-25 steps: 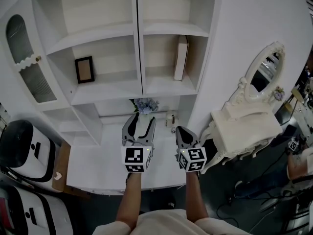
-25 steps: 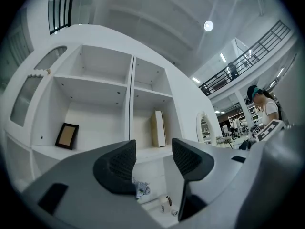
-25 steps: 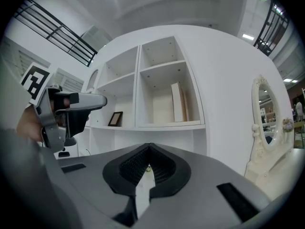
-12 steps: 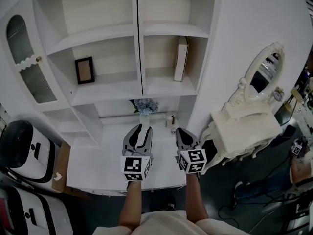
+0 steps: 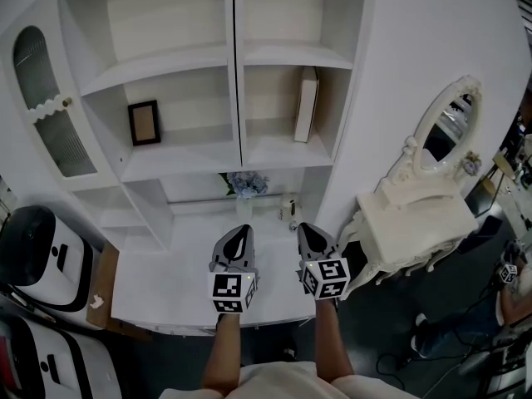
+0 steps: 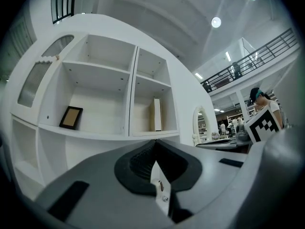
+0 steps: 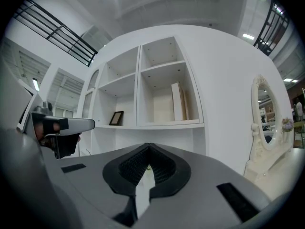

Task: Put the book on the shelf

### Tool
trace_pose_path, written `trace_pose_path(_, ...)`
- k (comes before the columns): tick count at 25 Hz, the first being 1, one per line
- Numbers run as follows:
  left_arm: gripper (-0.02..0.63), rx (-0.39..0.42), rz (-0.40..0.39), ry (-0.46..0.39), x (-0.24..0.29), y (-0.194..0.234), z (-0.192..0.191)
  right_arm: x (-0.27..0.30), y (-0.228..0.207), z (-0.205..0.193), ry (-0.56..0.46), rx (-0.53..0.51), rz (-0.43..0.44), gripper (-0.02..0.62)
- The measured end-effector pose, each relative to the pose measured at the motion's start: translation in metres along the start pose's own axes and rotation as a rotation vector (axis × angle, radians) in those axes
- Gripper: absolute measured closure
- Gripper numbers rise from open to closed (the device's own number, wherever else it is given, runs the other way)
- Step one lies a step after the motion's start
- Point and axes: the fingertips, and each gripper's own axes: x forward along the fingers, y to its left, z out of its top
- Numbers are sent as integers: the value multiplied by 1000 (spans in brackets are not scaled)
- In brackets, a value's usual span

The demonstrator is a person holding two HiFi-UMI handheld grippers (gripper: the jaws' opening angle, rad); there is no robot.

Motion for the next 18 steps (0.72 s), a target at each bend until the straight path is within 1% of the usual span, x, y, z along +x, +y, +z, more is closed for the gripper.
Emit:
trace_pose_path(3,589,3,15,-5,-2,0,-2,-2,0,-2,6,-4,1,571)
trace_pose_path(11,589,9,-18,11,-1,-9,-10,-8,-4,0,6,-14,-7,571)
trace_pose_path(18,589,27,1,10,-5,-5,-10,-4,3,-1,24,-44,7,571)
